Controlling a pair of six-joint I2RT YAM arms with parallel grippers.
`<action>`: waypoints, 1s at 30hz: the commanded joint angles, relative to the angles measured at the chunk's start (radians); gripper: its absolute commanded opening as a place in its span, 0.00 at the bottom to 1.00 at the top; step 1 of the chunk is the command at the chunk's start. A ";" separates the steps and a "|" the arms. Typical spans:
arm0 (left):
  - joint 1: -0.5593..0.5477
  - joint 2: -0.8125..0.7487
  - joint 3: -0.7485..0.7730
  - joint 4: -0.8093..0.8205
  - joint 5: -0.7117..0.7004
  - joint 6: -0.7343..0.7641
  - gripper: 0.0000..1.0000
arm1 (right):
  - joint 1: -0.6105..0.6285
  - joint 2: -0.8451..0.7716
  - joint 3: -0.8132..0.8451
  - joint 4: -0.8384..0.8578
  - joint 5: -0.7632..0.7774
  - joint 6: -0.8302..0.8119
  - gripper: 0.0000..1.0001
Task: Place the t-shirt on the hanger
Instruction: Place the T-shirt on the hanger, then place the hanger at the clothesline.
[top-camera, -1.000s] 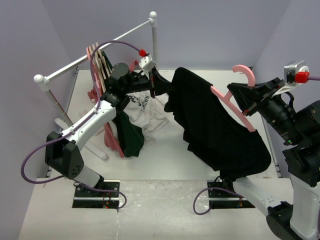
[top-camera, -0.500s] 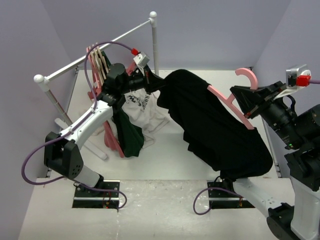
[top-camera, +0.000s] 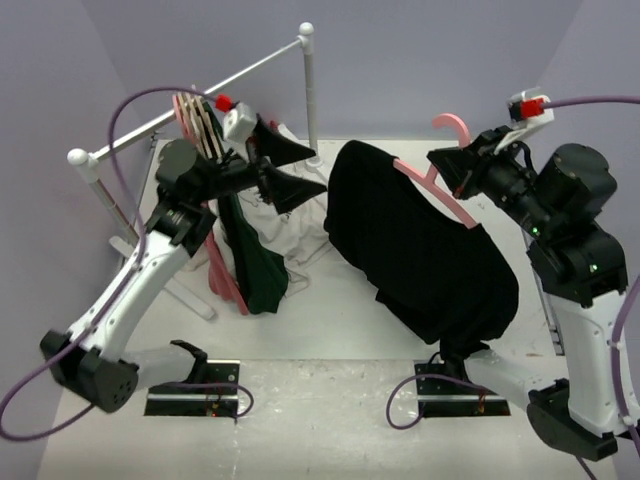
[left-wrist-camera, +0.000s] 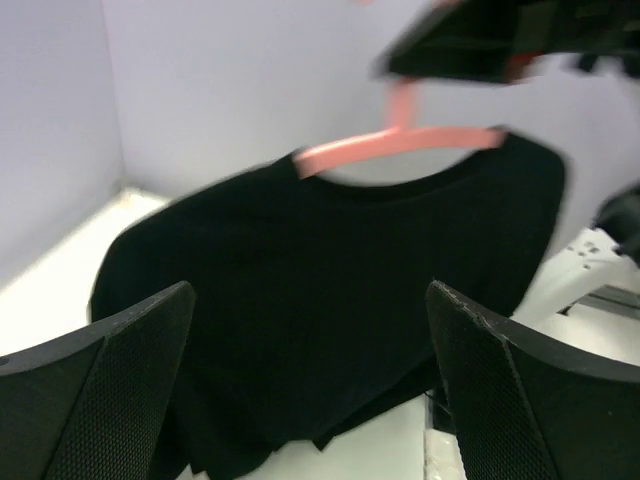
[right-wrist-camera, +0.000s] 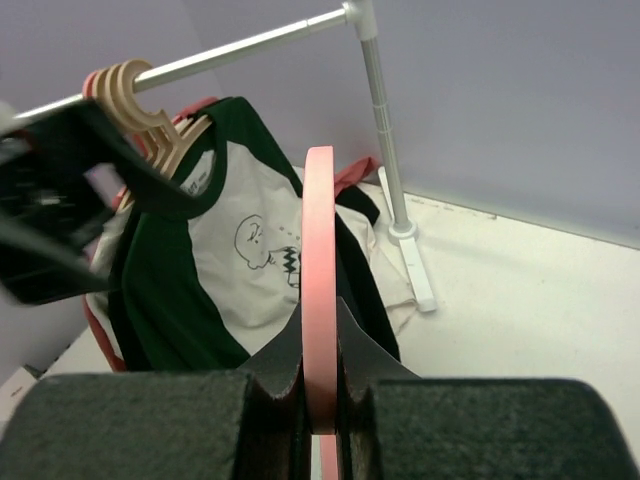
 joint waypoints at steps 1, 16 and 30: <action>-0.021 -0.218 -0.089 -0.105 0.084 0.126 1.00 | 0.019 0.093 0.000 0.167 -0.087 0.018 0.00; -0.022 -0.751 -0.288 -0.491 -0.676 0.437 1.00 | 0.243 0.712 0.507 0.398 -0.004 -0.133 0.00; -0.022 -0.818 -0.574 -0.334 -0.527 0.352 1.00 | 0.318 1.090 0.826 0.640 0.040 -0.259 0.00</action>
